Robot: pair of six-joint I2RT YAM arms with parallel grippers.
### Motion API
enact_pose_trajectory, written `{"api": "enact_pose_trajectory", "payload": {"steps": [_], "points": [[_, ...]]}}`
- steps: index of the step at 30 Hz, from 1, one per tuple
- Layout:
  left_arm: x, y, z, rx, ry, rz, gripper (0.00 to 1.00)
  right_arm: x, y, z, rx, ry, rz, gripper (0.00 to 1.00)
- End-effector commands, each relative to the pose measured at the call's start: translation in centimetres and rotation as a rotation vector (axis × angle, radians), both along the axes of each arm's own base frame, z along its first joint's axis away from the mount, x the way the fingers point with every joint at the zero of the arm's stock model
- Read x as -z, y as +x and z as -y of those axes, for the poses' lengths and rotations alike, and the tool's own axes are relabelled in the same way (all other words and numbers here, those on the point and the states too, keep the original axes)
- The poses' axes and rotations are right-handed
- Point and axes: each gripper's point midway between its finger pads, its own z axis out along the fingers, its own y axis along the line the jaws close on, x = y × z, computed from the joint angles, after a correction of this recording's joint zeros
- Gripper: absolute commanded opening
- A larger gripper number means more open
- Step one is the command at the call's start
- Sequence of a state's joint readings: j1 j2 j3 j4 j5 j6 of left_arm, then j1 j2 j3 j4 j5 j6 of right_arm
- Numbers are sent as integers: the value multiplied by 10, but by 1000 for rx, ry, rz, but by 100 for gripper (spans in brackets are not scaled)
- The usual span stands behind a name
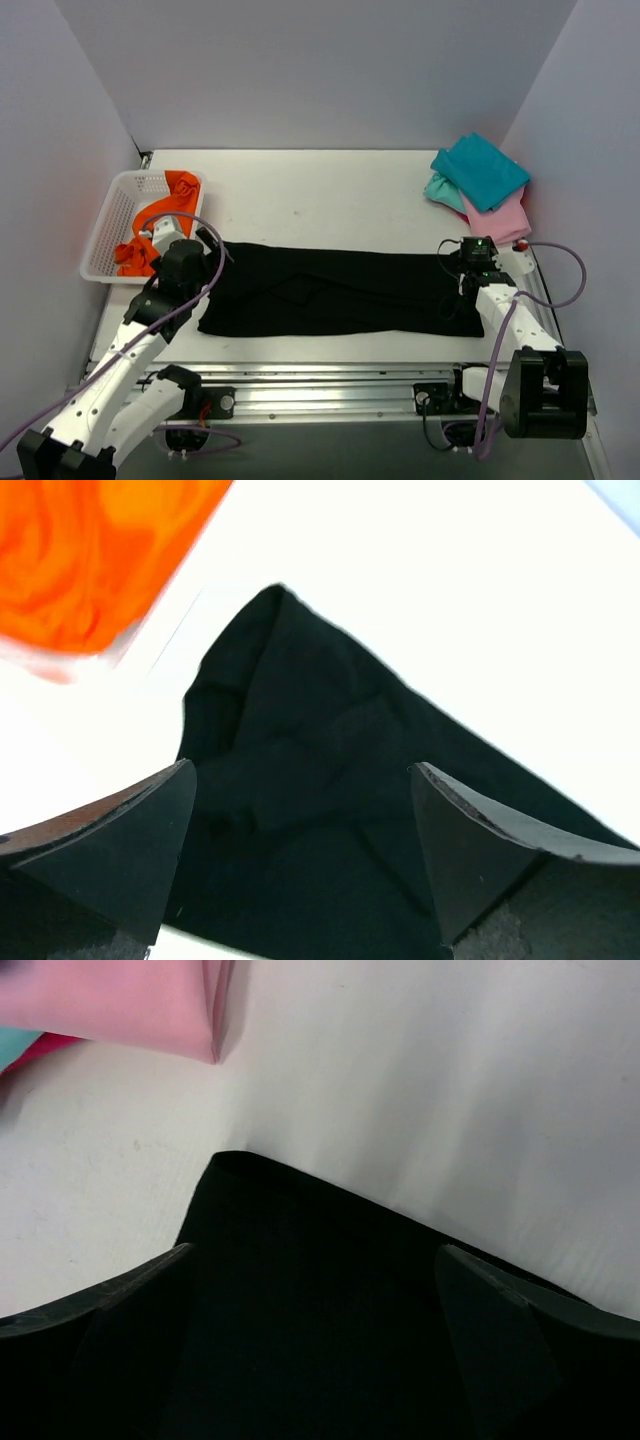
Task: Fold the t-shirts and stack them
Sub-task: Fold the tshirt
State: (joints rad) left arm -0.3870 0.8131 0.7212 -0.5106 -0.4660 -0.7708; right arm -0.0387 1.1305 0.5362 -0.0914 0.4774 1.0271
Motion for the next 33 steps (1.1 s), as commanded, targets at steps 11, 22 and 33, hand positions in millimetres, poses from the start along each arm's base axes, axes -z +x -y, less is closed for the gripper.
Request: {"api": "enact_pose_trajectory", "payload": {"steps": [11, 22, 33], "points": [[60, 110, 63, 244, -12, -53, 36, -49, 40, -36, -181, 5, 258, 96], [98, 96, 53, 238, -39, -166, 28, -41, 44, -42, -203, 10, 231, 95], [130, 60, 36, 143, -57, -259, 31, -33, 46, -48, -220, 15, 222, 95]]}}
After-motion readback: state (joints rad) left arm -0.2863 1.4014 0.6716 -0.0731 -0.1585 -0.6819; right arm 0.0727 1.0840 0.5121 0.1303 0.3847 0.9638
